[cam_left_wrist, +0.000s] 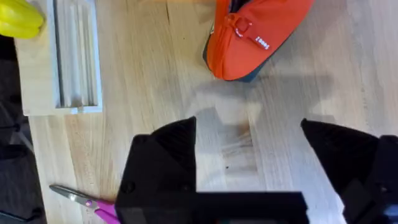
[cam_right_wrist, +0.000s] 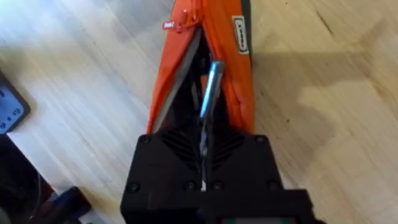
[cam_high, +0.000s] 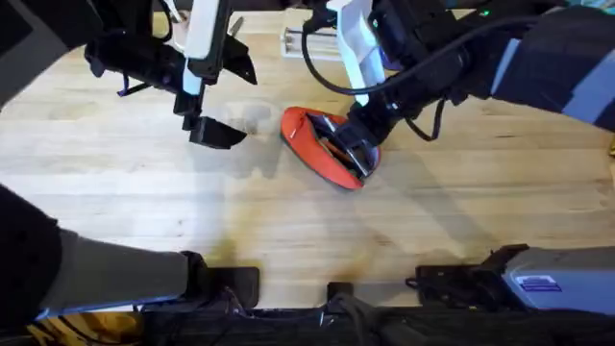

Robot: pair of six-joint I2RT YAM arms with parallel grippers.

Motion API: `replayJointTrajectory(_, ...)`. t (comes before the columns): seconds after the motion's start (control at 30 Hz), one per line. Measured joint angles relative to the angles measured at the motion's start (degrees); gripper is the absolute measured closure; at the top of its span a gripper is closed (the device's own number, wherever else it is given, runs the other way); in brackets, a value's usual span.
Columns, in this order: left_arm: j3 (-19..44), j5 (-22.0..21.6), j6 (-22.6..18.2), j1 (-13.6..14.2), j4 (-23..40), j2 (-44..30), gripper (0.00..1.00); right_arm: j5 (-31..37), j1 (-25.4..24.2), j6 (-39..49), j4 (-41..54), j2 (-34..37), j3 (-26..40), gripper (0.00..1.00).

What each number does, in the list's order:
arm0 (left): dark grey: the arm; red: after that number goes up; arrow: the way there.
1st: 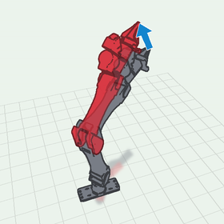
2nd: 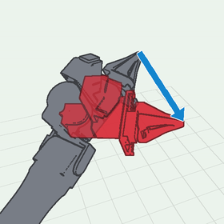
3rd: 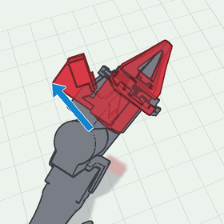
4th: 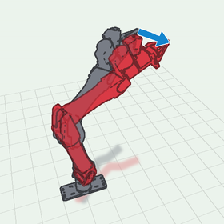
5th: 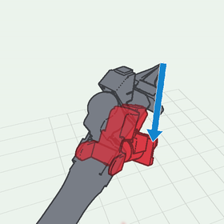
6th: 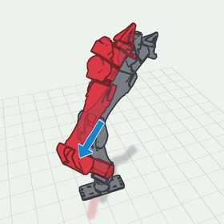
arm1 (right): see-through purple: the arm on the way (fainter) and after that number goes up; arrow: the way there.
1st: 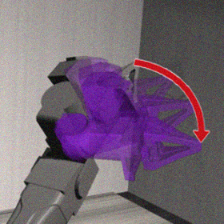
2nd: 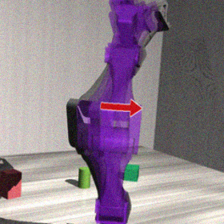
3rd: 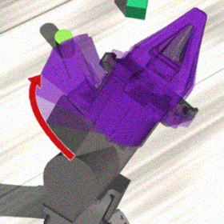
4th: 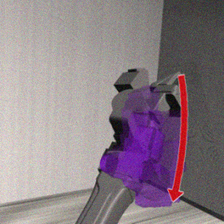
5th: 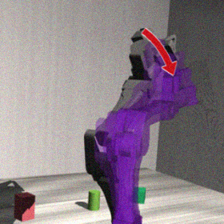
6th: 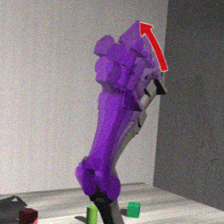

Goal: Unzip the bag, pick up the pens from the table one at a time and place them inside, then zip the bag closed.

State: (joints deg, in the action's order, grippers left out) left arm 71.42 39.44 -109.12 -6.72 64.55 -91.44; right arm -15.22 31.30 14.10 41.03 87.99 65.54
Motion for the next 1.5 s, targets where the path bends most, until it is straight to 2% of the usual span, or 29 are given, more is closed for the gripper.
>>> replayJointTrajectory(0.27,0.0,0.0,0.0,0.0,0.0,0.0,0.007,0.2,1.4,2.2,3.0,0.2,0.0,0.970)
replayJointTrajectory(0.57,0.0,0.0,0.0,0.0,0.0,0.0,0.007,0.4,1.5,2.7,-7.6,3.9,0.0,0.969)
replayJointTrajectory(0.73,0.0,0.0,0.0,0.0,0.0,0.0,0.007,0.4,1.5,2.9,-9.6,8.0,0.0,0.969)
replayJointTrajectory(0.83,0.0,0.0,0.0,0.0,0.0,0.0,0.008,0.3,1.4,2.8,-9.6,8.1,0.0,0.969)
replayJointTrajectory(0.87,0.0,0.0,0.0,0.0,0.0,0.0,0.007,0.4,1.4,2.4,-9.4,8.2,0.0,0.670)
replayJointTrajectory(1.0,0.0,0.0,0.0,0.0,0.2,0.0,0.007,0.3,1.6,1.0,-8.5,8.1,0.1,0.102)
replayJointTrajectory(1.03,0.0,0.0,0.0,0.0,0.2,0.0,0.007,0.2,1.7,0.0,-6.9,7.1,0.9,0.007)
replayJointTrajectory(1.37,0.0,0.0,0.0,0.0,0.2,0.0,0.008,0.4,1.7,-6.8,-7.3,-0.8,6.1,0.004)
replayJointTrajectory(1.5,0.0,0.0,0.0,0.0,-0.2,0.0,0.007,-1.7,1.7,-15.1,-7.8,-1.6,6.5,0.004)
